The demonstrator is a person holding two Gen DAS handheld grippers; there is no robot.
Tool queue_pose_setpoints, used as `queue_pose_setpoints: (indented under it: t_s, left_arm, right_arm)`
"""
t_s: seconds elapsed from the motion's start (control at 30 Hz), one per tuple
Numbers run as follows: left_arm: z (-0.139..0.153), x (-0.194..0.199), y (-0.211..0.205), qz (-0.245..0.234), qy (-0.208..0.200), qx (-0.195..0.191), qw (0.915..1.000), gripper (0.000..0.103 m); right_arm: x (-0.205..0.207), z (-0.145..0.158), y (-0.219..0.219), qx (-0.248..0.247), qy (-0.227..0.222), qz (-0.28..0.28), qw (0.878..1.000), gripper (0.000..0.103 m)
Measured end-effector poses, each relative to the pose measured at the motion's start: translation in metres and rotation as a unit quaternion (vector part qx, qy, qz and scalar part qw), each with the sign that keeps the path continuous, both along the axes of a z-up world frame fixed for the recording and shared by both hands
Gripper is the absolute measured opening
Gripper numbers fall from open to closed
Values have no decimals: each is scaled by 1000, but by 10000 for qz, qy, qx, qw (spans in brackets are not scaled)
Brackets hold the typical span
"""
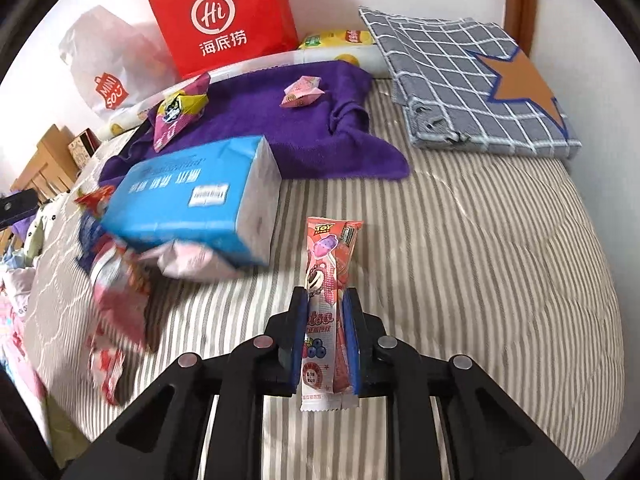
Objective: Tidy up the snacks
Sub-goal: 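Grasp the pink popsicle-style packet with the right gripper and lift it, then grasp the yellow chip bag with the left gripper and lift it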
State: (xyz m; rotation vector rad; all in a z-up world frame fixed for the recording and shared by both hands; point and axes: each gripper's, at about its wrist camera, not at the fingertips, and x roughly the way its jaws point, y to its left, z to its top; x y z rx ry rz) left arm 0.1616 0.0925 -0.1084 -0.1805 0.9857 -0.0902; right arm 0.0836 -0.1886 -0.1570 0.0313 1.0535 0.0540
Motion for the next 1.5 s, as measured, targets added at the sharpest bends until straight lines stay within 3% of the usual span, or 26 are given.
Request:
queue_pose_setpoints:
  t_s: [0.1,0.17,0.23,0.47,0.67,0.73,0.93,1.13,1.5]
  left_arm:
    - [-5,-2,1,1,48,-48,10000,86]
    - [-9,-3,3,20,91,-63,9999,86]
    - [-12,-4,5,58,118,-71,9999,86]
    - [-22,-4,13,178,177,5,9997,86]
    - [-34,6,13,157,186,132,9996,86]
    - [-43,11,9,95,271,206,9994,86]
    - [-60,26,9,-50,373,22,9993,87]
    - [-71,39,3,-310,340,369,9983,87]
    - [-88,56,3,-492,296,-133,9983,83]
  right_arm:
    - [-12,-2,0,-116,-42,2,9999,22]
    - [-14,-3,-2,-92,-74,-38,9999,45]
    - [-12,-4,-2,-85,-149,-83,9998,51]
    - [10,-22,0,-203,-34,-164,9997,49]
    - [13,-30,1,-431,-154,-155,9988,29]
    - [13,-30,-1,-405,-189,-180,9988,27]
    - [9,-32,2,-476,-342,-188,9981,26]
    - [7,-33,2,-475,-420,-231,9977,26]
    - [7,-33,4,-556,-448,-244,9971,26]
